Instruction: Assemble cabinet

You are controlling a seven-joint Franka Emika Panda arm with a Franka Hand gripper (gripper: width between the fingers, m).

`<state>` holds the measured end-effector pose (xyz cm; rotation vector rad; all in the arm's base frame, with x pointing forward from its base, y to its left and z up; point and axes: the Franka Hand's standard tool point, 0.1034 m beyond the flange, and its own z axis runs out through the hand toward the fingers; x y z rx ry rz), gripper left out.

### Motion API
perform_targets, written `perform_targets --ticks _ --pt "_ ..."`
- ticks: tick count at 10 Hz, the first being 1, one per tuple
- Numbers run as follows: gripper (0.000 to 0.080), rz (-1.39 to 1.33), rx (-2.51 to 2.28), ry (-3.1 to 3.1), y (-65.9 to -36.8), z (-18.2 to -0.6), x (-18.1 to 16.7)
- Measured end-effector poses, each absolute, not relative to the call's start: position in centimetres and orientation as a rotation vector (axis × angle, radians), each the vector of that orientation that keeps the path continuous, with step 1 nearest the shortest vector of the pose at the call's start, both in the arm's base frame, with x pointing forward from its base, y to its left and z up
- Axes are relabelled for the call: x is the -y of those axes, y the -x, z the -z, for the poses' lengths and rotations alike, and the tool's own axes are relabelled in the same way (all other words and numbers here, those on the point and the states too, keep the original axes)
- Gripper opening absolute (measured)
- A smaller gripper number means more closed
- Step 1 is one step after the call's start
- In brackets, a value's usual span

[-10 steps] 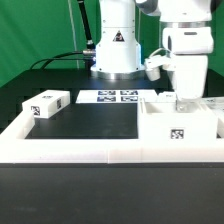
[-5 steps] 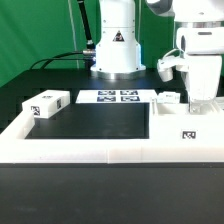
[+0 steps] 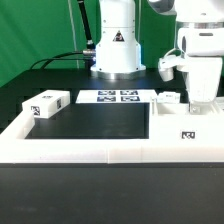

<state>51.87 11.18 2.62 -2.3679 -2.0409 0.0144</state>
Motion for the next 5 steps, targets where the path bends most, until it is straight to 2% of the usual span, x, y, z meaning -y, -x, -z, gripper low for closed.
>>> perform_targets --ticks 1,2,3,4,5 --pt "0.0101 -0.015 2.034 2.374 -51.9 -2.6 -10.9" --pt "0.0239 -0.010 2.032 2.377 -51.8 -2.6 -10.8" --pt "0.0239 -0.006 2.031 2.380 -51.8 -2.8 -10.8" --pt "0.0458 0.014 2.025 2.396 -51.9 -3.5 -10.7" --pt "0.0597 0.030 2.011 2.421 -51.7 -4.5 -10.5"
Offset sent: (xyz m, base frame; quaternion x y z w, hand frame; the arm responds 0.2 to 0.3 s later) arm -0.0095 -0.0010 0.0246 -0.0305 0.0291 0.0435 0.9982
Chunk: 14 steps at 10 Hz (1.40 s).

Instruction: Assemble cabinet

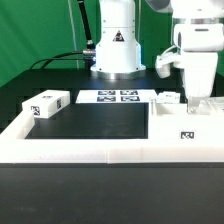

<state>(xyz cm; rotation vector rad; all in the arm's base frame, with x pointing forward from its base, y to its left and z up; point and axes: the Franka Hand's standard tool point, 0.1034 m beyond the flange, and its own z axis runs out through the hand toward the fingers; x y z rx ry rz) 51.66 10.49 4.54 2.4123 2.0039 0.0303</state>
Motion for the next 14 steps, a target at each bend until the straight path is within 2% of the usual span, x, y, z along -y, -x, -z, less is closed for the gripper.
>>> perform_targets --ticks 1,2,3,5,10,14 --pt "0.0722 -0.038 -1.980 -2.422 -51.2 -5.5 -10.4" --pt "0.0722 -0.049 -1.961 -2.426 -50.5 -6.6 -10.2" --pt "0.0787 -0.058 -1.957 -2.415 -49.3 -8.0 -10.0" --pt "0.0796 -0.052 -1.960 -2.409 -47.8 -8.8 -10.4" --pt "0.0797 -0.104 -2.055 -2.311 -47.7 -8.4 -10.0" --pt "0.0797 -0.093 -2.243 -2.127 -45.1 -7.8 -14.5"
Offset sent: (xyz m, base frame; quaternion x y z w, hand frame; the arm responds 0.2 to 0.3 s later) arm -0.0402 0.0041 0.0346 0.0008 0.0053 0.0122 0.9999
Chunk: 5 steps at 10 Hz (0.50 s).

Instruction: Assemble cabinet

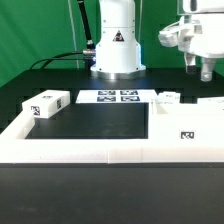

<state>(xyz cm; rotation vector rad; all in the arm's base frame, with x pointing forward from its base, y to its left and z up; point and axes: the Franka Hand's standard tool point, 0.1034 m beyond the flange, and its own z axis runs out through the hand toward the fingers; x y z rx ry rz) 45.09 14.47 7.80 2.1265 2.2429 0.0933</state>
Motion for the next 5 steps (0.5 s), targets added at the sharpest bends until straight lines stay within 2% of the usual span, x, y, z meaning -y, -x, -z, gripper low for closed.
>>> perform_targets --ticks 1,2,5 --pt "0.0797 -0.058 -2.283 -2.076 -44.17 -7.00 -16.56" --pt "0.0797 -0.057 -2.287 -2.079 -43.86 -6.65 -17.10" --pt "0.0797 -0.055 -2.278 -2.090 -43.99 -6.64 -16.70"
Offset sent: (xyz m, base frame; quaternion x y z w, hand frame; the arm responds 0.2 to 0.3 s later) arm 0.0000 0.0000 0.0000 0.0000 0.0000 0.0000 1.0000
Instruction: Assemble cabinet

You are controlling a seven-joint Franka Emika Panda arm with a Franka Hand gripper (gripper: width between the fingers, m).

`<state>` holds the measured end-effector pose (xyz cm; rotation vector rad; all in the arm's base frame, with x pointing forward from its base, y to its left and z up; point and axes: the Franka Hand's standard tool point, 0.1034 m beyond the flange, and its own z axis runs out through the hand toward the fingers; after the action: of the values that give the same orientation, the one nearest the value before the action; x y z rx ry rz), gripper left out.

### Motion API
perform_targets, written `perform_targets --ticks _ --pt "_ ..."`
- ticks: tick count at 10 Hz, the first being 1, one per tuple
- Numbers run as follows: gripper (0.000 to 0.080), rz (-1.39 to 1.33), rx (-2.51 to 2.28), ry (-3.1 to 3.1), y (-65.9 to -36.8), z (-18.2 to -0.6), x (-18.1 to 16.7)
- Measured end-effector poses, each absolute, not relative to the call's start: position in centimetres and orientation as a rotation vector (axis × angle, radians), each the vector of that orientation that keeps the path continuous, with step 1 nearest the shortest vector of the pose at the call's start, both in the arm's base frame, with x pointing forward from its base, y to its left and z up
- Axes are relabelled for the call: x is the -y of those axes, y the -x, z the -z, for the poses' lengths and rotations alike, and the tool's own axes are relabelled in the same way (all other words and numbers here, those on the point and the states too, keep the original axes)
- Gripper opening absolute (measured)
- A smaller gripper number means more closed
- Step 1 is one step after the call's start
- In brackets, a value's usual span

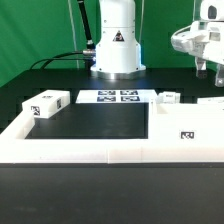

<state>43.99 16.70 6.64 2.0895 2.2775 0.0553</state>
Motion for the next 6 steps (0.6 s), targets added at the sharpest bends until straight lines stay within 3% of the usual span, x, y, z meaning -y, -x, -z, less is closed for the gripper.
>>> perform_targets --ticks 3,6 --pt "0.0797 -0.119 -2.311 -2.066 -43.3 -6.0 -18.1" --pt "0.0797 -0.144 -2.366 -2.050 -42.0 -3.8 -20.1"
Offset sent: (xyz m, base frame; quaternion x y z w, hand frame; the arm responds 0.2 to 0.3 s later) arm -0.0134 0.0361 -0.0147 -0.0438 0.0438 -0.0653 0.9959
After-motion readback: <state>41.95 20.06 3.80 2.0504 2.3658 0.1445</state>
